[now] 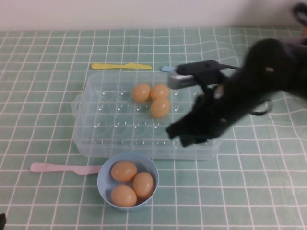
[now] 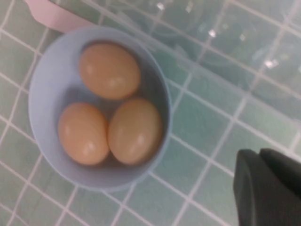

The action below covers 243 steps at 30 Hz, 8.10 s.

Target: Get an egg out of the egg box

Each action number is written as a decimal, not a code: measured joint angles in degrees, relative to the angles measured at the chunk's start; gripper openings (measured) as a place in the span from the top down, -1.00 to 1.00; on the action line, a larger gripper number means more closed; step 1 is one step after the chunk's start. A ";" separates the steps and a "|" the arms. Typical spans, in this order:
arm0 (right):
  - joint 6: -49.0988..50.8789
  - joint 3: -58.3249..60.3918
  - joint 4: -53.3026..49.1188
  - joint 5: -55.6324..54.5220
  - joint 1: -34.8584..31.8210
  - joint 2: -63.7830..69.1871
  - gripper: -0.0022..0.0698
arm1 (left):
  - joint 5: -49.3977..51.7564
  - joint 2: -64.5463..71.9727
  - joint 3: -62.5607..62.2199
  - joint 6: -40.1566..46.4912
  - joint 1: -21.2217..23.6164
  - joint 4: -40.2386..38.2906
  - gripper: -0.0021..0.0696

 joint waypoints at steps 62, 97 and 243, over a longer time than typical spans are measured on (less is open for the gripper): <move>22.65 -44.64 -16.59 -0.99 -0.44 40.57 -0.46 | 0.00 0.00 0.00 0.00 0.00 0.00 0.95; 5.74 -27.18 -14.24 13.75 11.99 17.00 -0.17 | 0.00 0.00 0.00 0.00 0.00 0.00 0.95; -7.38 76.50 -7.30 -30.61 -31.52 -94.47 0.99 | 0.00 0.00 0.00 0.00 0.00 0.00 0.95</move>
